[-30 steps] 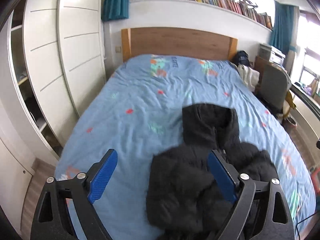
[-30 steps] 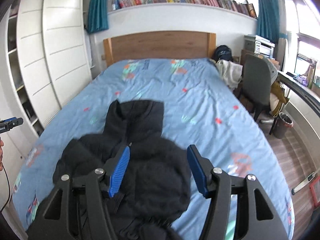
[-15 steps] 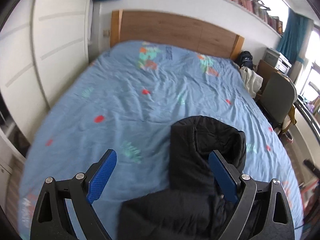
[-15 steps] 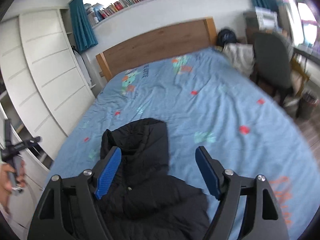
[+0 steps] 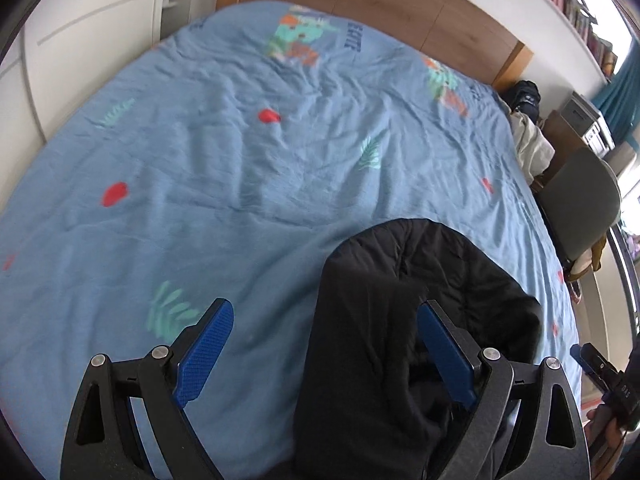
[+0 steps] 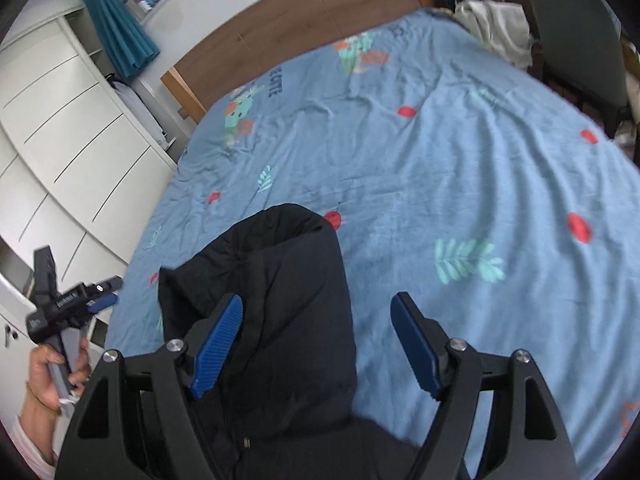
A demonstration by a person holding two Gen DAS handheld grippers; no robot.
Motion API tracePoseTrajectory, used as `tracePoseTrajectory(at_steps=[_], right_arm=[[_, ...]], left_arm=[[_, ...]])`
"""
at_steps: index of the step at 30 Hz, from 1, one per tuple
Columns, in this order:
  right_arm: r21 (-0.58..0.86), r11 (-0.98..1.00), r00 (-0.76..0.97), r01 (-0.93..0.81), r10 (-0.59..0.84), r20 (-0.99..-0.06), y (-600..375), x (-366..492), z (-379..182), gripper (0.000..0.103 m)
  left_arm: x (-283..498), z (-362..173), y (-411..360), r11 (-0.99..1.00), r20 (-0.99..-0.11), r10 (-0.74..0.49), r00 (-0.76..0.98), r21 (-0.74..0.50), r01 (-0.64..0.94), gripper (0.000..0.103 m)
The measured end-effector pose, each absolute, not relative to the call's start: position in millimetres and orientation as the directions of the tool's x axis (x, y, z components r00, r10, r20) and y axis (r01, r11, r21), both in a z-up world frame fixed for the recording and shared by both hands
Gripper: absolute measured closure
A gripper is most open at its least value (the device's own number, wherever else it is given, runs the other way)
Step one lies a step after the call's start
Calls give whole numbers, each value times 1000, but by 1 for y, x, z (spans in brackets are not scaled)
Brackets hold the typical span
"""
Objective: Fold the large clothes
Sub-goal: 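Grasp the coat hem with both grippers and lift it toward the collar, then carry the held hem over the coat body toward the collar with both grippers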
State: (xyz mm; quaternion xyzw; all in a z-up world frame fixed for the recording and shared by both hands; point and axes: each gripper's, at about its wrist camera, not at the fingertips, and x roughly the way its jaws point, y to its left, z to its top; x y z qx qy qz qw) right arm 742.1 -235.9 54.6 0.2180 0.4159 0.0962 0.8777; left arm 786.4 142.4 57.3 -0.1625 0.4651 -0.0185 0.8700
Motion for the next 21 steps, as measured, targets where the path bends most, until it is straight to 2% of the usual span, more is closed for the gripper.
tracePoseTrajectory(at_steps=[8, 11, 15, 17, 18, 19, 20, 21], right_arm=[[555, 832, 598, -13, 451, -662, -223, 818, 7, 27], [541, 841, 559, -27, 461, -689, -210, 833, -9, 27], [531, 847, 531, -23, 461, -711, -198, 845, -29, 27], [531, 847, 522, -5, 455, -722, -197, 849, -37, 28], [524, 852, 517, 0, 448, -729, -197, 850, -39, 28], [506, 862, 510, 0, 436, -742, -195, 852, -41, 39], [487, 873, 504, -3, 422, -754, -194, 852, -41, 59], [471, 882, 500, 1, 407, -764, -193, 852, -40, 65]], left_arm=[[827, 5, 142, 879, -760, -340, 554, -466, -100, 13], [836, -11, 139, 865, -759, -365, 539, -490, -105, 22], [845, -35, 127, 857, -783, -394, 481, -503, -116, 42], [847, -40, 121, 866, -797, -384, 465, -486, -117, 47], [846, -42, 119, 870, -802, -379, 461, -478, -116, 54], [845, -43, 117, 876, -808, -372, 457, -469, -116, 66], [844, -43, 117, 884, -818, -356, 451, -452, -121, 73], [843, -43, 117, 891, -827, -344, 445, -437, -125, 83]])
